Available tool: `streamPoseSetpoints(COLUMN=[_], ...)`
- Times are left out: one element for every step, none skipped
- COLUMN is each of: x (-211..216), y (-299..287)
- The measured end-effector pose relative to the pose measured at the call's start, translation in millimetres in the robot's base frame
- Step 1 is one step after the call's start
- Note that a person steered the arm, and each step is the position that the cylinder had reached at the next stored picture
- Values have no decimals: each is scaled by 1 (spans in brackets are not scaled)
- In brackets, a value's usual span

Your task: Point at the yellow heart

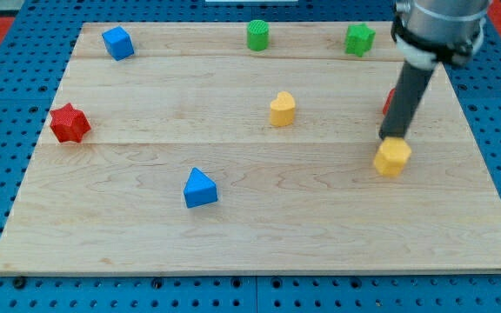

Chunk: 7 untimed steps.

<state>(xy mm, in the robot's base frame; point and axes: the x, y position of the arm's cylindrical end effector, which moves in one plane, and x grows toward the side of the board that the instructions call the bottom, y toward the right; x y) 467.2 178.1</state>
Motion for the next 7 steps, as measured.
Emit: streamPoseSetpoints(x=[54,40,-8,-31,-31,-31,-31], y=[3,2,2,-5,-10,-15,-16])
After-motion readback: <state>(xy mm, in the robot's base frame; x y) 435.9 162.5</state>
